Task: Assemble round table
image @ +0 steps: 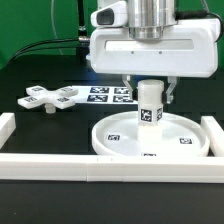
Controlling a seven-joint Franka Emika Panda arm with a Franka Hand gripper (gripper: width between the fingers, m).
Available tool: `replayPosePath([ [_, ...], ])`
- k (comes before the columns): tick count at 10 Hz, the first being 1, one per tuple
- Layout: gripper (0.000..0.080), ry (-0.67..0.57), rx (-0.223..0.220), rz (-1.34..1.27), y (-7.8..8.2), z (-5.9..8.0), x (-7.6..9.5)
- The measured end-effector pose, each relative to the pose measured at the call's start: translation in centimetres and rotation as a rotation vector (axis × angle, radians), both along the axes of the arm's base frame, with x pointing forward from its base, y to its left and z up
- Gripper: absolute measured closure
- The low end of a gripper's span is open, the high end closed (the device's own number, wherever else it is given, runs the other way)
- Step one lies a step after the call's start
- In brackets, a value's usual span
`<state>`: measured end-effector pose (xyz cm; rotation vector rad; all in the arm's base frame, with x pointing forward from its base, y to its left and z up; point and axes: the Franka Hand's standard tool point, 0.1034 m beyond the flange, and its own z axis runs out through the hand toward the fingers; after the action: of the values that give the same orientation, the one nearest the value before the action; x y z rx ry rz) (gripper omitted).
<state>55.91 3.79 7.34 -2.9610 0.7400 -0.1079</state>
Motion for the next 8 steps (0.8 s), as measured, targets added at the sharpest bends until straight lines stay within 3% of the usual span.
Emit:
replayPosePath([
  [4,0.039,0.015,0.039,-0.2,-0.02,-0.01,-0.01],
  [8,0.039,0.036,0.123,-0.707,0.19,-0.15,-0.04],
])
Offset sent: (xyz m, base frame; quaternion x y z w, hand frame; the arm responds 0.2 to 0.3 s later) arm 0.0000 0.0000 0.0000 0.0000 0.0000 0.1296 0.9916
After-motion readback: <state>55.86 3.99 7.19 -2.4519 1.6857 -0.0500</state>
